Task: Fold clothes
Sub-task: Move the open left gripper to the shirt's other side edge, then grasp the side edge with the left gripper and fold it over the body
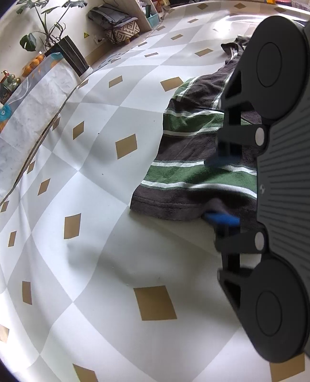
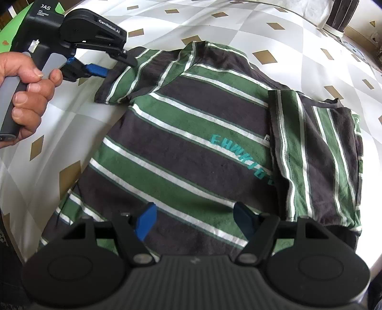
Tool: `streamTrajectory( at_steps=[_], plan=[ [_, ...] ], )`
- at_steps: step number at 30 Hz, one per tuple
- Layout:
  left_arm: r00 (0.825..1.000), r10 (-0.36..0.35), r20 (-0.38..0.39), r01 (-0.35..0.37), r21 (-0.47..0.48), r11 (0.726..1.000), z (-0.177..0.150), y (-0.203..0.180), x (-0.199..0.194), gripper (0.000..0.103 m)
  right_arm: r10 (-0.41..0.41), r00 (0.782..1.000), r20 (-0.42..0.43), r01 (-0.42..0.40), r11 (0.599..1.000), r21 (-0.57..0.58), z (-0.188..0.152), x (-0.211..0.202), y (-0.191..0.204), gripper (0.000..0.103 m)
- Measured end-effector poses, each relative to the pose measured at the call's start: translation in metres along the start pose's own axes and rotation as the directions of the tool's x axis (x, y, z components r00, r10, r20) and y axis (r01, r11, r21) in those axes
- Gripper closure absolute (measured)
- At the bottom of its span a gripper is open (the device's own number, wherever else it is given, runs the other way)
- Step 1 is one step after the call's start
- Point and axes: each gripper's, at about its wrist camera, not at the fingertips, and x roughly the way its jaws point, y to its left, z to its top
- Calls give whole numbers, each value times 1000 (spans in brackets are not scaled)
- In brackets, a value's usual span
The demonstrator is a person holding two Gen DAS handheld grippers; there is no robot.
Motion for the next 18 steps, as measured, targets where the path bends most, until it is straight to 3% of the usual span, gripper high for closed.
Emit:
streamTrajectory(
  at_steps=[1, 4, 11, 18],
  plan=[
    [1000, 10, -1, -10, -3, 1000, 0, 0, 0, 88, 0, 1000, -1, 0, 1000, -1, 0, 0, 0, 34],
    [1000, 26, 4, -26, -22, 999, -1, 1, 0, 94, -4, 1000, -3, 4, 1000, 0, -1, 1, 0, 34],
    [999, 32, 27, -30, -63, 998, -4, -2, -6, 97, -5, 1000, 1, 5, 1000, 2, 0, 1, -2, 34],
    [997, -29, 66, 29, -12, 999, -6, -30, -22, 97, -6, 1000, 5, 6, 1000, 2, -1, 0, -3, 34]
  ],
)
